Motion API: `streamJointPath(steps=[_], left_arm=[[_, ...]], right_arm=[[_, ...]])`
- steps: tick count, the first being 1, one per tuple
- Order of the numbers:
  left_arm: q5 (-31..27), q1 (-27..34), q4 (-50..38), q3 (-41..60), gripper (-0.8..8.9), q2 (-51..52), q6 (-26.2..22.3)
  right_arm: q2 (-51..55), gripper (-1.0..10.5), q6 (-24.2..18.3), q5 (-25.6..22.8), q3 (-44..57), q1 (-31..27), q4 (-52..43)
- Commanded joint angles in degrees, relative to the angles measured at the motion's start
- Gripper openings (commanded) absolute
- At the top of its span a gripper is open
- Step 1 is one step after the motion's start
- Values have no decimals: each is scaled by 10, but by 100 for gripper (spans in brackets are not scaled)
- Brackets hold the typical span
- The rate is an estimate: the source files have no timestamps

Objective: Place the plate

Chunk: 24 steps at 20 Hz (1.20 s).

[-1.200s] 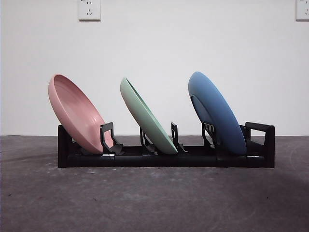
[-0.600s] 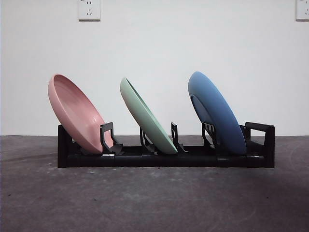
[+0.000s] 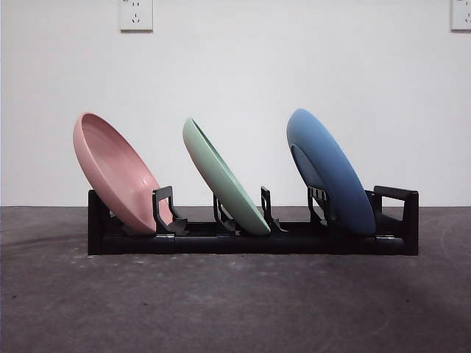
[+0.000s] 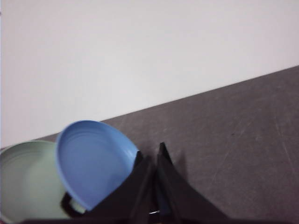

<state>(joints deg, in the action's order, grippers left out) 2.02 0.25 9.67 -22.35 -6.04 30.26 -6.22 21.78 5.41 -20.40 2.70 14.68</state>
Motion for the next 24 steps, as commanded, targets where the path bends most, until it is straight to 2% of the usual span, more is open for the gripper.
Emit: streamJointPath(steps=[1, 8, 15, 24], left_arm=[[33, 0, 68, -73, 11, -41, -13], [117, 0, 225, -218, 11, -150, -81], [172, 0, 380, -303, 11, -263, -152], [191, -23, 506, -353, 11, -357, -236]], right_arm=[[-28, 14, -11, 25, -59, 2, 44], [-113, 14, -24, 81, -204, 2, 200], [-209, 14, -96, 144, -308, 6, 327], [-339, 14, -152, 147, -365, 61, 387]])
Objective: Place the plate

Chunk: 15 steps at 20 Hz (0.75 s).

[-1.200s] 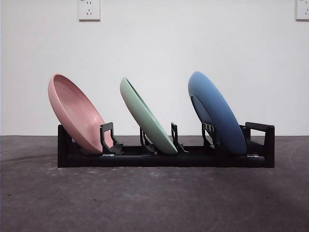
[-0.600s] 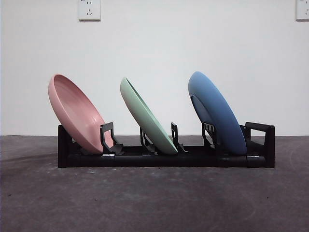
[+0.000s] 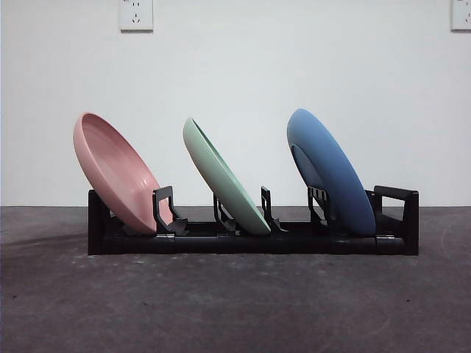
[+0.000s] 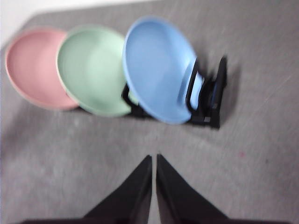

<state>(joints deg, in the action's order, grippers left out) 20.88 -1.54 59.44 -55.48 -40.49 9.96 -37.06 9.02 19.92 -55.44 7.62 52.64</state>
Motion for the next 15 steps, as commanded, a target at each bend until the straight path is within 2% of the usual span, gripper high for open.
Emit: streamJointPath(steps=[1, 5, 8, 9, 15], left_arm=[[2, -11, 20, -26, 11, -23, -37], [2, -23, 30, -31, 35, -47, -40], [2, -23, 20, -31, 321, -50, -39], [2, -23, 20, -31, 321, -50, -39], [2, -23, 5, -31, 320, -50, -39]], right_arm=[[-60, 14, -24, -1, -23, 23, 17], [-171, 27, -36, -5, -60, 61, 51], [-245, 331, -48, -7, -92, 89, 63], [-262, 364, -48, -7, -101, 96, 64], [-308, 359, -34, -26, -154, 130, 66]])
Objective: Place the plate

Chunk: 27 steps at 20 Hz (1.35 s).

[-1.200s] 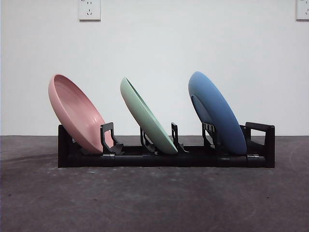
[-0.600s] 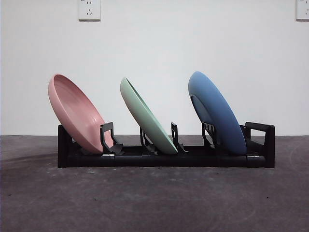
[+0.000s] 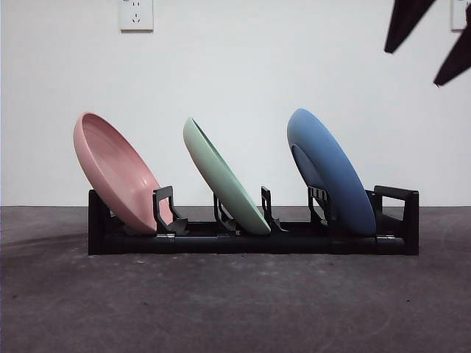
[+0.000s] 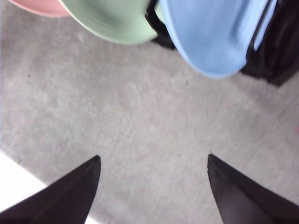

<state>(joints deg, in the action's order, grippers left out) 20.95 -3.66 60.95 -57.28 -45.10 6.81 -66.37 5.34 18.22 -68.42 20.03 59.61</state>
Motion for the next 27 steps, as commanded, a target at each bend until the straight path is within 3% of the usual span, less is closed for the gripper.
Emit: streamJointPath(steps=[1, 14, 20, 27], left_arm=[[1, -2, -12, -13, 320, -4, -7], [1, -2, -23, -13, 317, -4, 3], [1, -2, -25, -13, 317, -4, 2], [1, -2, -28, -13, 317, -4, 2]], right_arm=[[-26, 348, 2, -17, -39, 8, -4], [-262, 318, 2, -18, -250, 23, -67], [-328, 299, 3, -20, -269, 39, -104], [-351, 148, 4, -33, -269, 42, -116]])
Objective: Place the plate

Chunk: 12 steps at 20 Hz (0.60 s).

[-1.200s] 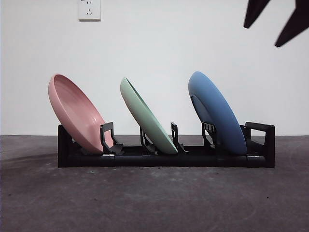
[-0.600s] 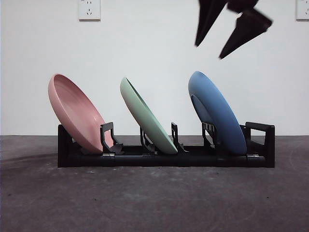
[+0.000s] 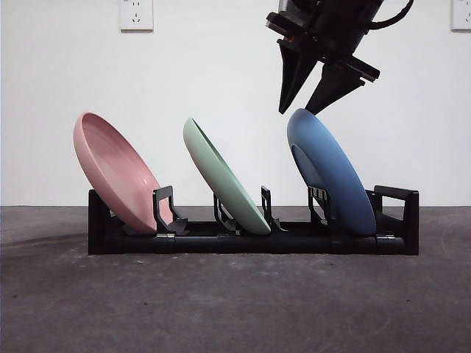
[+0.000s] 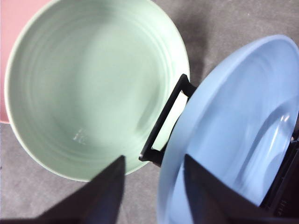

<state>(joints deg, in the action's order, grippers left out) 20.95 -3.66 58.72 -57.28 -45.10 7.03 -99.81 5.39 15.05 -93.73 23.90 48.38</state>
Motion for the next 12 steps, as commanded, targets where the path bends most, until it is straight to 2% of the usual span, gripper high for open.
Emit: streamJointPath(steps=[1, 3, 5, 12], left_arm=[[1, -2, -6, -13, 317, -4, 0], [1, -2, -7, -13, 317, -4, 0], [1, -2, -8, -13, 317, -4, 0], [1, -2, -9, -13, 317, -4, 0]], right_arm=[[-19, 140, 3, -1, -16, 3, -2], [-25, 115, 3, -1, -16, 3, -1], [-25, 15, 3, -1, -16, 5, -1], [0, 12, 2, 2, -17, 6, 18]])
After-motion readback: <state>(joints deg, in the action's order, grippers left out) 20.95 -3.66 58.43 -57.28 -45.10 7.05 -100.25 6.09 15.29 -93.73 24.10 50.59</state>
